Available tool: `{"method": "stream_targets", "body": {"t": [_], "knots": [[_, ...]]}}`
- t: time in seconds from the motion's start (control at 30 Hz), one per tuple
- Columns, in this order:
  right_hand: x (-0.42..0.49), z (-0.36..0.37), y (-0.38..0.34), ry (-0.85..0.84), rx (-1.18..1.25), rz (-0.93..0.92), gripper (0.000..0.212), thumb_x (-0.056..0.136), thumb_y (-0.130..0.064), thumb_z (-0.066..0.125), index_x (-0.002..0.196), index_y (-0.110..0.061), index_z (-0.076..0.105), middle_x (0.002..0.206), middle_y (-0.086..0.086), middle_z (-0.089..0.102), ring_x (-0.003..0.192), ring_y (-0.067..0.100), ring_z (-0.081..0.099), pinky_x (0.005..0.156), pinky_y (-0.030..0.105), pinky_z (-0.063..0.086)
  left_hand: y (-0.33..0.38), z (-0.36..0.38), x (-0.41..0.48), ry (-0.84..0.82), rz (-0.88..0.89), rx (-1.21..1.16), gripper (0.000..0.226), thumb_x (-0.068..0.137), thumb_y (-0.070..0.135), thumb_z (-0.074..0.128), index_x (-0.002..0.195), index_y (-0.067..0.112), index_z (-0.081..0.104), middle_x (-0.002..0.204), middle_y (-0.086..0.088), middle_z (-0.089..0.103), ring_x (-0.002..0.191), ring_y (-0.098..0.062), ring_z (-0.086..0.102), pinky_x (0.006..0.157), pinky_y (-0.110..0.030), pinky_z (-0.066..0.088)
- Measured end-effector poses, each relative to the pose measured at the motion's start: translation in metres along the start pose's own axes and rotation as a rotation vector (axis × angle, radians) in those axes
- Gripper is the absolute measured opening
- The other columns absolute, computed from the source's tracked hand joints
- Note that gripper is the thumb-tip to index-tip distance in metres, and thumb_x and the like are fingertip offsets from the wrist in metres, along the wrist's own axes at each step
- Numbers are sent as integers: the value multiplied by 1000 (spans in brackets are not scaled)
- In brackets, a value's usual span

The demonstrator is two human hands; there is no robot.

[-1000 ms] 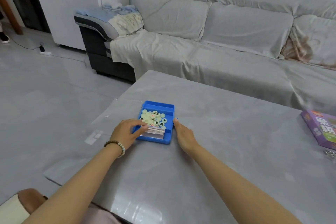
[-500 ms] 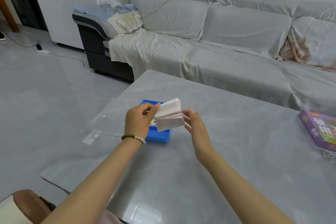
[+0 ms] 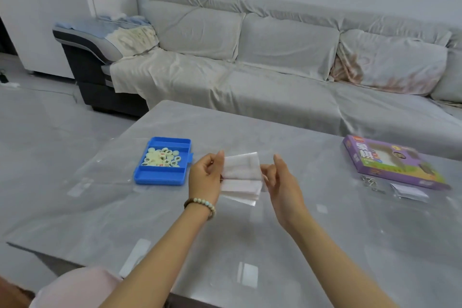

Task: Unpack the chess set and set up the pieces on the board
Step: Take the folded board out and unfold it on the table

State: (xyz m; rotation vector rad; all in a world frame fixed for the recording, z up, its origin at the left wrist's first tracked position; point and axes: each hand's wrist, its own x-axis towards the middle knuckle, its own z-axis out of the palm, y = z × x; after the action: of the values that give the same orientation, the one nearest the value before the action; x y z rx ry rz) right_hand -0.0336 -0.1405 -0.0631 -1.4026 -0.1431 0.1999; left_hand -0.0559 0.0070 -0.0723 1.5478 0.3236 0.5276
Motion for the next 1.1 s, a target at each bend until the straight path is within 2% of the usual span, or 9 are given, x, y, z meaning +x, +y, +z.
{"method": "stream_targets", "body": {"t": [0.07,0.13,0.27,0.33,0.4,0.5,0.67,0.9,1.1], "knots": [[-10,-17,-4,-24,-28,-38,59,76,-54,65,78,4,54,94,14,69,95,24,64,95,34,46,2,9,-7,10,55,64,36,92,36,49,62,16,47,55,5,41,52,-6,39,47,-8,35],[-20,-30,-9,-36,-101,-71,40,72,-43,73,84,-8,58,91,7,67,91,20,63,96,40,46,3,18,-15,-26,122,92,35,91,39,49,63,18,48,55,7,44,50,-2,42,48,-8,35],[-36,-48,-19,-57,-271,-74,15,86,-21,65,92,-9,73,94,9,71,90,21,65,90,35,53,5,32,-31,-66,217,151,33,85,51,48,66,25,50,58,10,51,56,-1,48,53,-13,36],[-42,-50,-23,-25,-265,-59,17,88,-18,62,86,-6,74,85,9,71,79,18,65,76,28,55,3,39,-37,-44,245,202,22,85,53,51,82,31,51,76,15,56,72,-1,52,63,-15,41],[-45,-51,-26,53,-175,-17,18,87,-17,63,84,-2,73,82,7,71,74,14,66,68,21,54,1,44,-43,49,353,307,31,84,50,57,104,30,46,101,12,50,93,-7,47,80,-16,39],[-46,-50,-28,93,7,67,18,85,-19,66,84,-2,70,84,7,71,77,14,66,71,21,54,5,48,-55,-8,573,414,32,86,49,50,111,29,51,110,8,49,100,-6,44,87,-11,30],[-48,-40,-32,28,223,128,26,77,-26,67,84,-1,68,77,10,71,75,16,68,79,24,56,21,57,-81,-452,230,38,41,88,47,46,126,33,50,124,19,55,111,8,52,85,-7,42],[-49,-38,-31,-43,211,131,32,70,-35,66,88,-10,69,79,3,69,74,9,65,65,18,52,31,52,-83,-430,69,-178,20,93,25,49,102,28,67,94,13,72,93,1,64,76,-9,45],[-50,-33,-32,-49,225,151,30,72,-37,65,90,-14,71,78,-1,68,75,8,64,69,21,52,31,48,-82,-404,51,-189,24,94,24,49,98,18,71,91,2,73,89,-4,66,75,-9,45]]}}
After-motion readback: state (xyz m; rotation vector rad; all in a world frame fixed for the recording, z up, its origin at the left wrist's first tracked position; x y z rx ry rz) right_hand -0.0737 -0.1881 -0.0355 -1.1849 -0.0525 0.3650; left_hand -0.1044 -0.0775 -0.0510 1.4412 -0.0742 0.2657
